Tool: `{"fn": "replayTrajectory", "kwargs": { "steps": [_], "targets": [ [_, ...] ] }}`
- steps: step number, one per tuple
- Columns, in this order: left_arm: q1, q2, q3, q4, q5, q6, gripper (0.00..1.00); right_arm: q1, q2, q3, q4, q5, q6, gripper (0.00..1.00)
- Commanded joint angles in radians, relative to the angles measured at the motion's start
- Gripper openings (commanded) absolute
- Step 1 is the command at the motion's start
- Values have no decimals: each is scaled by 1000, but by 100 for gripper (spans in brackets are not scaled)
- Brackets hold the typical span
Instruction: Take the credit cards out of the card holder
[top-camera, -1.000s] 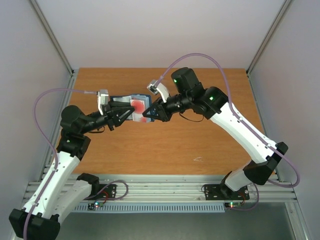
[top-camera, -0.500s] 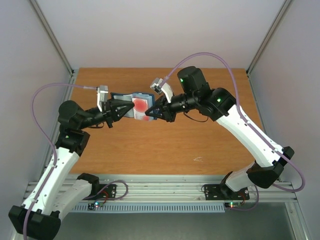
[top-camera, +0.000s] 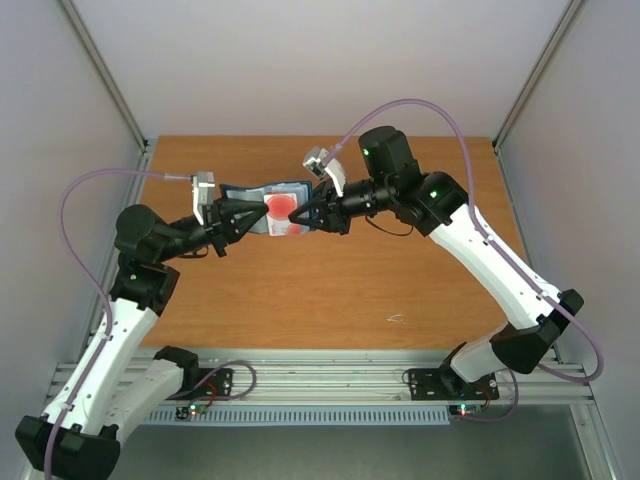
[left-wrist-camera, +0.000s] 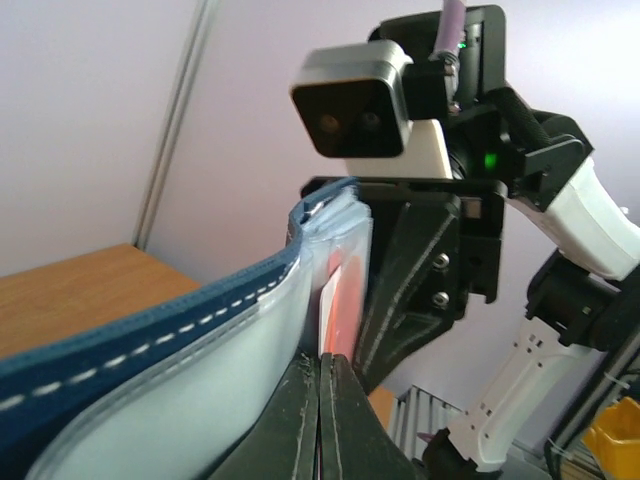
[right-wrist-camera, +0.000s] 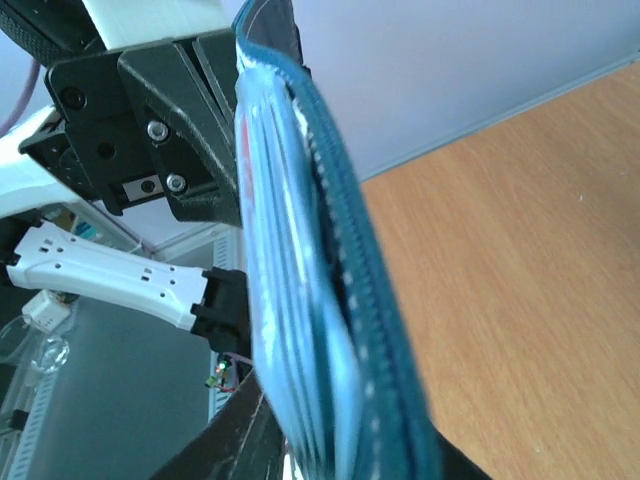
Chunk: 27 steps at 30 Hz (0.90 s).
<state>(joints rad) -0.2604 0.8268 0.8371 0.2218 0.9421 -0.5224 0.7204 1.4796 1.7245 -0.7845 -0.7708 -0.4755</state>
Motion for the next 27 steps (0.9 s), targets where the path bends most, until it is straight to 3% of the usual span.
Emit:
{"fn": "replayTrajectory", "kwargs": {
  "steps": [1, 14, 22, 27],
  "targets": [
    [-15, -12, -6, 31, 62, -8, 0, -18, 10, -2, 93, -36, -19, 22],
    [4, 1, -15, 82, 85, -52, 0, -66, 14, -33, 66, -161, -6, 34],
    [36, 27, -6, 143, 140, -115, 0, -95, 20, -37, 32, -214, -6, 17],
    [36, 33, -6, 145, 163, -119, 0, -97, 39, -9, -8, -223, -9, 19]
  ]
}}
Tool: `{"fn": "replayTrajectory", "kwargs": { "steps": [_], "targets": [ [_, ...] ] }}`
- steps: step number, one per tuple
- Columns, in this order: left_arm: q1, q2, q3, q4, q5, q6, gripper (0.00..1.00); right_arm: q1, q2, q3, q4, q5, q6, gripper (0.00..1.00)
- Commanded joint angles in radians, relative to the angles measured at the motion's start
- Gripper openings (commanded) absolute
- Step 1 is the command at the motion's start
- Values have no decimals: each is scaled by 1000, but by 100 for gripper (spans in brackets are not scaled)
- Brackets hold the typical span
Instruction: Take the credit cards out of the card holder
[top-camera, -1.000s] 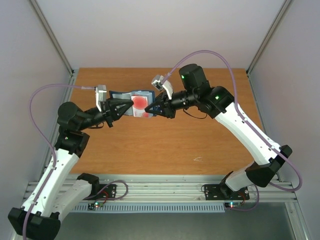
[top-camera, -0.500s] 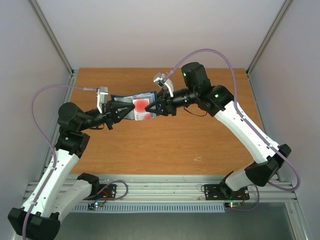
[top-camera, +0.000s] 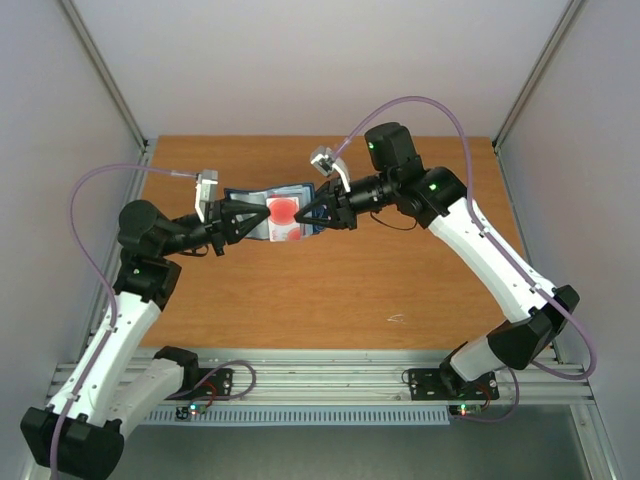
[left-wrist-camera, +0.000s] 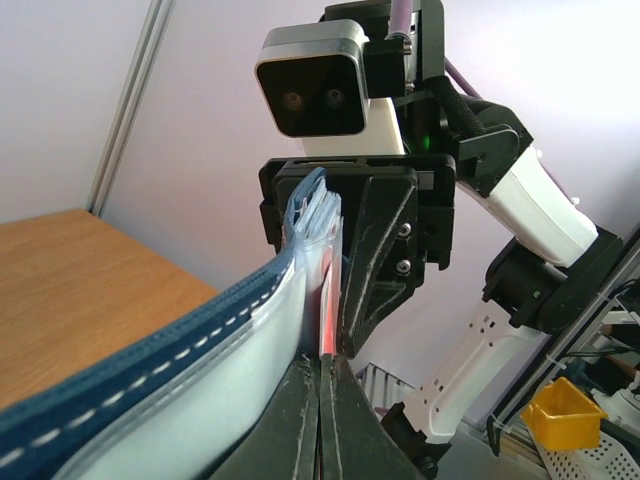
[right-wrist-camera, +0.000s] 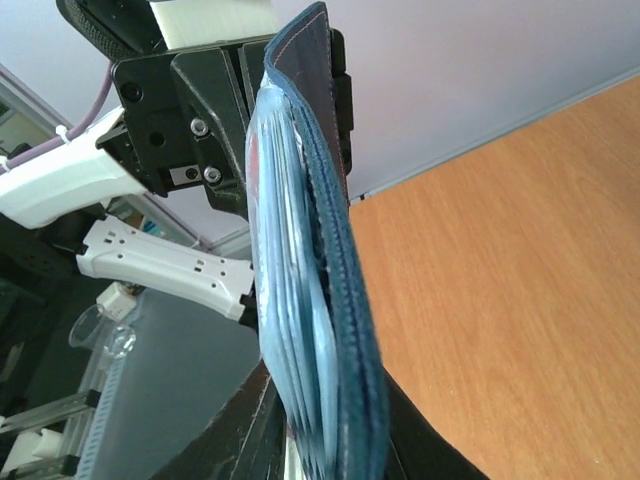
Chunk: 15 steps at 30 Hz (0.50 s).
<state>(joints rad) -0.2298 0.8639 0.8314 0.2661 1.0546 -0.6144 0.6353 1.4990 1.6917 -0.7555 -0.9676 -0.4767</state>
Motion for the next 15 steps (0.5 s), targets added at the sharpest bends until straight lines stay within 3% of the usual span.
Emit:
{"fn": "replayTrajectory", "kwargs": {
  "steps": [1, 3, 5, 11, 15],
  "targets": [
    [6, -4, 0, 100, 51, -27, 0, -11, 20, 26, -36, -31, -6, 20],
    [6, -7, -2, 97, 53, -25, 0, -12, 18, 26, -37, -34, -7, 24],
    [6, -9, -5, 94, 54, -20, 0, -13, 17, 26, -39, -27, -6, 35],
    [6, -9, -5, 91, 57, -15, 0, -23, 18, 37, -36, -50, 3, 35],
    [6, -11, -5, 80, 55, -6, 0, -47, 6, 29, -25, -66, 13, 50]
  ]
}}
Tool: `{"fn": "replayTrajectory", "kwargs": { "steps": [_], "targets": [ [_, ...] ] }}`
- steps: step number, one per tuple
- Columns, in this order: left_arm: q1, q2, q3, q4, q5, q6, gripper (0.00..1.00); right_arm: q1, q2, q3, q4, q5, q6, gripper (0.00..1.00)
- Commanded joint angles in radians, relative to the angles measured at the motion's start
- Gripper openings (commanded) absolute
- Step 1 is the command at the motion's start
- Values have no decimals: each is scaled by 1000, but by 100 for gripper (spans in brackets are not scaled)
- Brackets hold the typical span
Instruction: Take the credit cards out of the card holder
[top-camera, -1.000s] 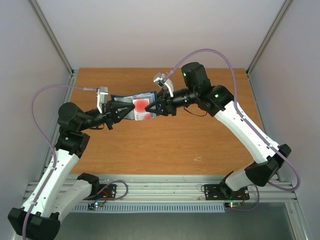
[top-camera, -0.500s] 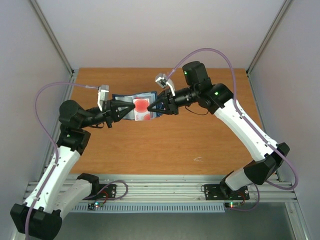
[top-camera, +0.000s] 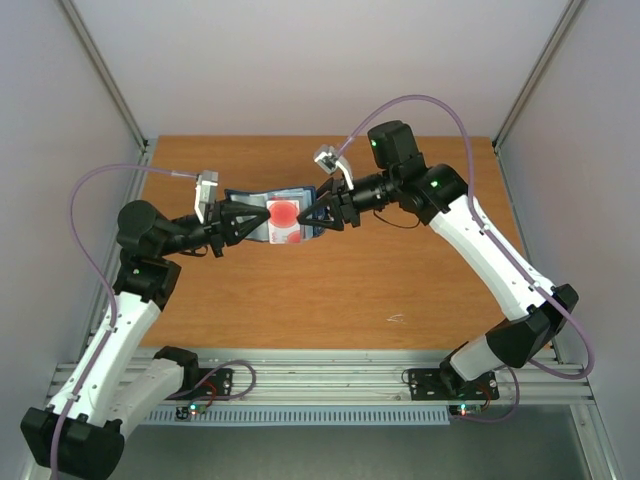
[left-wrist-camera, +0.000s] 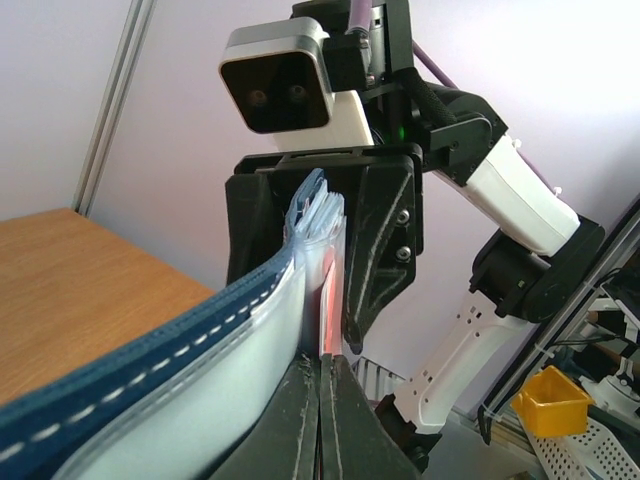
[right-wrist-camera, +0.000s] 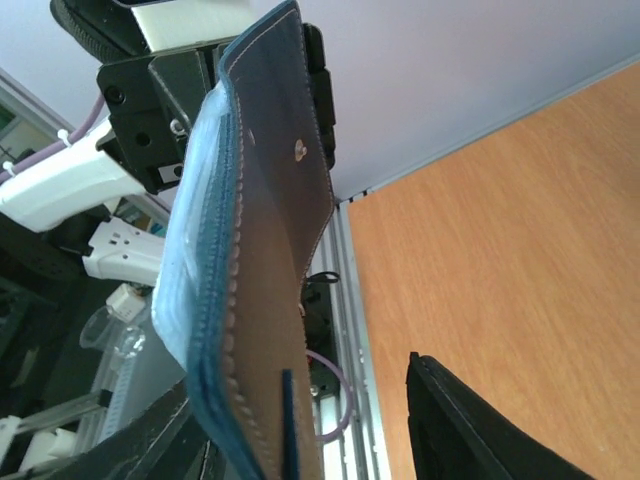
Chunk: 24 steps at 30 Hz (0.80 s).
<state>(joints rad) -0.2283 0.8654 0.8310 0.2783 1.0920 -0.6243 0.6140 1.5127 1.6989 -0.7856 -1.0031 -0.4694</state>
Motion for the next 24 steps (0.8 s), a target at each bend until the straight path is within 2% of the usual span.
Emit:
{"fn": "replayTrajectory", "kwargs": {
  "steps": [1, 3, 4, 5, 11, 24],
  "targets": [
    [4, -12, -3, 69, 17, 5, 0, -27, -6, 25, -1, -32, 5, 54],
    [4, -9, -2, 69, 16, 6, 0, -27, 1, 30, -7, -50, 10, 57],
    [5, -8, 0, 66, 15, 5, 0, -28, 6, 32, -4, -59, 14, 56],
    [4, -6, 0, 65, 15, 6, 0, -27, 11, 33, 0, -67, 20, 50],
    [5, -3, -2, 58, 9, 14, 0, -27, -1, 29, 18, -54, 18, 3],
    [16, -12, 7, -66, 22, 95, 0, -93, -35, 40, -133, -25, -95, 1]
  ]
}}
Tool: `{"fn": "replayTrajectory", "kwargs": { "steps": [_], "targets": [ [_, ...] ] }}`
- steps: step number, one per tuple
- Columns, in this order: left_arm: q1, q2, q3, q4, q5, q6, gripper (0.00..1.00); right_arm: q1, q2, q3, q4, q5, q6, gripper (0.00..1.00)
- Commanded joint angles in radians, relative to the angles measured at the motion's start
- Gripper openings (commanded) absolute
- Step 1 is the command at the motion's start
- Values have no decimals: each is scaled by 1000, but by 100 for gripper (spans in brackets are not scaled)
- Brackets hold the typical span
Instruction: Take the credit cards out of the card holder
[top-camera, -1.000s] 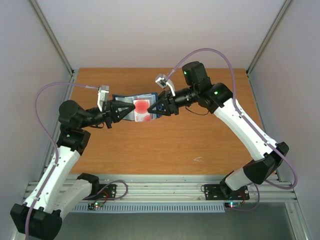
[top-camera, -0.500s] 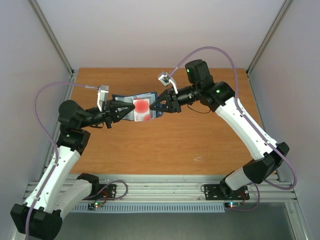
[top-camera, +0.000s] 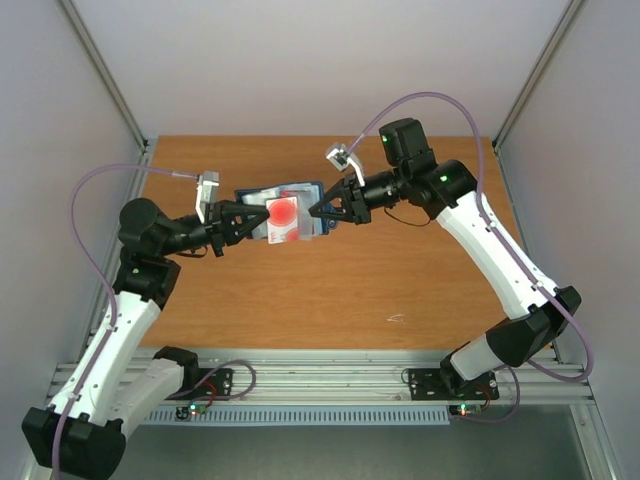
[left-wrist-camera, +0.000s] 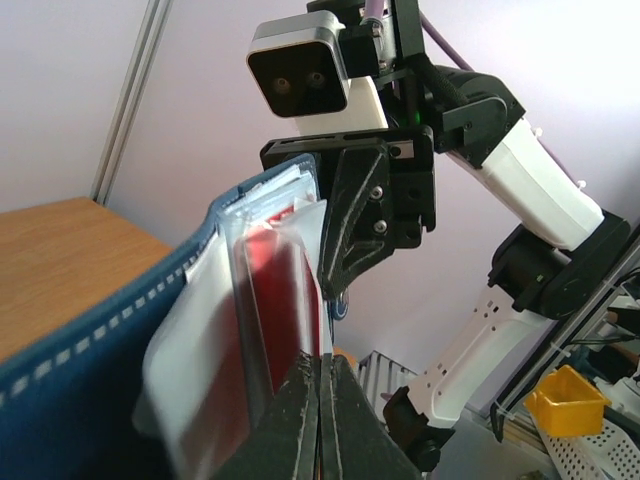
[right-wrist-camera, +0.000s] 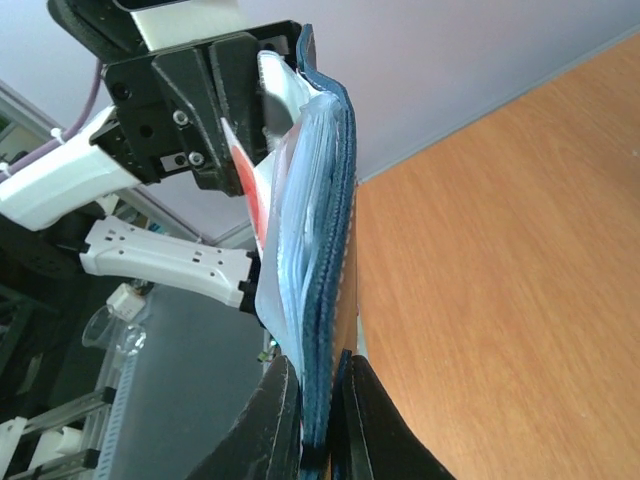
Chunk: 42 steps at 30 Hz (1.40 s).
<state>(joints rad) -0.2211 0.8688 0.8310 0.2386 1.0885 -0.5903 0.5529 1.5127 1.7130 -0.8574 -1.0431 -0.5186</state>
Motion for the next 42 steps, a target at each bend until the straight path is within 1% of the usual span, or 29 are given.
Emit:
{"fn": "replayTrajectory", "kwargs": {
  "steps": [1, 4, 6, 8, 9, 10, 12, 13, 14, 15, 17, 20, 22, 24, 27, 29, 31, 33, 35, 42],
  "targets": [
    [11, -15, 7, -47, 19, 72, 0, -33, -38, 30, -70, 18, -54, 1],
    [27, -15, 10, -103, -9, 111, 0, -52, -49, 28, -90, 34, -55, 1],
    [42, -9, 23, -182, -18, 153, 0, -96, -66, 12, -95, 79, -40, 1],
    [58, 9, 66, -401, -11, 305, 0, -172, -83, -9, -108, 165, -20, 1],
    [58, 28, 93, -574, 14, 401, 0, -203, -87, -10, -130, 211, -10, 1],
    [54, 57, 129, -764, 31, 673, 0, -233, -88, -5, -157, 249, -10, 1],
    [37, 142, 180, -1123, -49, 1068, 0, -255, -90, 12, -211, 343, -30, 1],
    [17, 198, 211, -1277, -115, 1325, 0, -257, -93, 17, -226, 389, -35, 1],
    [-16, 253, 234, -1411, -204, 1480, 0, -257, -96, 20, -242, 421, -37, 1],
    [-47, 304, 250, -1489, -324, 1654, 0, -257, -97, 24, -257, 442, -41, 1],
    [-82, 394, 282, -1586, -449, 1855, 0, -257, -100, 30, -288, 463, -48, 1],
    [-112, 535, 351, -1676, -574, 2022, 0, -257, -120, 2, -280, 460, -49, 1],
    [-127, 631, 390, -1691, -651, 2083, 0, -257, -134, -25, -254, 449, -38, 1],
    [-138, 709, 421, -1658, -706, 2114, 0, -257, -144, -54, -237, 445, -35, 1],
    [-141, 808, 483, -1557, -735, 2094, 0, -257, -145, -78, -238, 451, -39, 1],
    [-141, 866, 514, -1514, -768, 2090, 0, -257, -136, -80, -257, 506, -39, 1],
    [-141, 931, 543, -1518, -801, 2104, 0, -257, -111, -64, -297, 606, -39, 1],
    [-141, 983, 571, -1521, -814, 2121, 0, -257, -91, -48, -336, 672, -41, 1],
    [-141, 1018, 586, -1492, -819, 2121, 0, -258, -83, -49, -346, 695, -46, 1],
    [-142, 1124, 654, -1479, -810, 2074, 0, -258, -65, -53, -347, 669, -51, 1]
  ]
}}
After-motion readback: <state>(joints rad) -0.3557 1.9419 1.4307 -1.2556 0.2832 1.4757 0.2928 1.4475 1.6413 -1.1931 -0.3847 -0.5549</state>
